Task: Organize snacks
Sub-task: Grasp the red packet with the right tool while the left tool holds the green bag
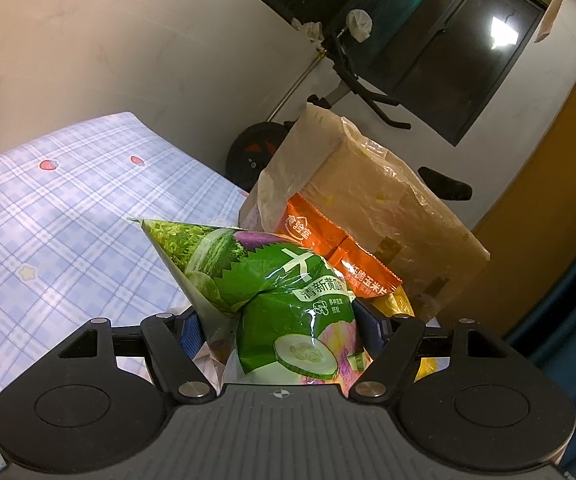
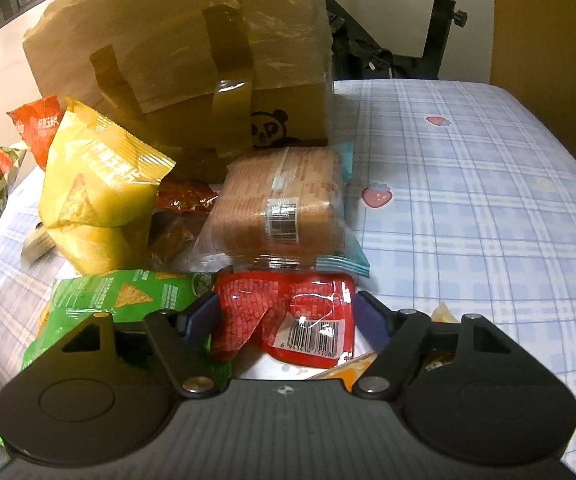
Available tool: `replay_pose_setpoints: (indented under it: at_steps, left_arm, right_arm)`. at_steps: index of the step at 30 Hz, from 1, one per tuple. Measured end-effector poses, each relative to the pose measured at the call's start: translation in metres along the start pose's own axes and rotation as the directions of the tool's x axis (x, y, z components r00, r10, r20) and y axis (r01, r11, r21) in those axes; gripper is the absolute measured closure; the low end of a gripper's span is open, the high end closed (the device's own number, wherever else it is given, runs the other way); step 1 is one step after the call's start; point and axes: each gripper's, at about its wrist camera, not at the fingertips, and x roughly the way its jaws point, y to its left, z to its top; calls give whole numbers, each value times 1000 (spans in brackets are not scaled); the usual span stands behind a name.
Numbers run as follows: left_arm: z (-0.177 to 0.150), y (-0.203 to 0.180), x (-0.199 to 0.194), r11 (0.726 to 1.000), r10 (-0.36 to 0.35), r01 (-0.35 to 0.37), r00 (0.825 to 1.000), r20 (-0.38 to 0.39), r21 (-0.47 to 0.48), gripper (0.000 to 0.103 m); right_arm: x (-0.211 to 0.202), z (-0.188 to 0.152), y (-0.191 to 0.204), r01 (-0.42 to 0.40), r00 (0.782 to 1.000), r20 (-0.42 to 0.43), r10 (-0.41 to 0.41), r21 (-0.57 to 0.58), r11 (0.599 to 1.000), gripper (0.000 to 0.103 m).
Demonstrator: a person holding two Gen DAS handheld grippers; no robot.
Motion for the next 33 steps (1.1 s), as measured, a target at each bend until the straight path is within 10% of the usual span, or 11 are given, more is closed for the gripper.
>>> replay_pose_setpoints:
  at_steps: [10,18,24,33]
  left_arm:
    - [1,2,-4,1000,-6,6,1000,10,-11,28]
    - [1,4,-6,1000,-7,7,1000,15,-20,28]
    - [1,4,-6,1000,-8,8,1000,13,-21,28]
    - [1,3,-4,1000,-4,4,1000,8,-20,28]
  right_arm:
    - [6,-4,11,34,999,25,-34,-20,999,15]
    - [-6,-8,9,37,998,56,-36,-12,999,39]
    - [-13,-4,4,56,996,71,-58,34,998,94]
    - [-24,-11,7,40,998,49,-36,-92,995,73]
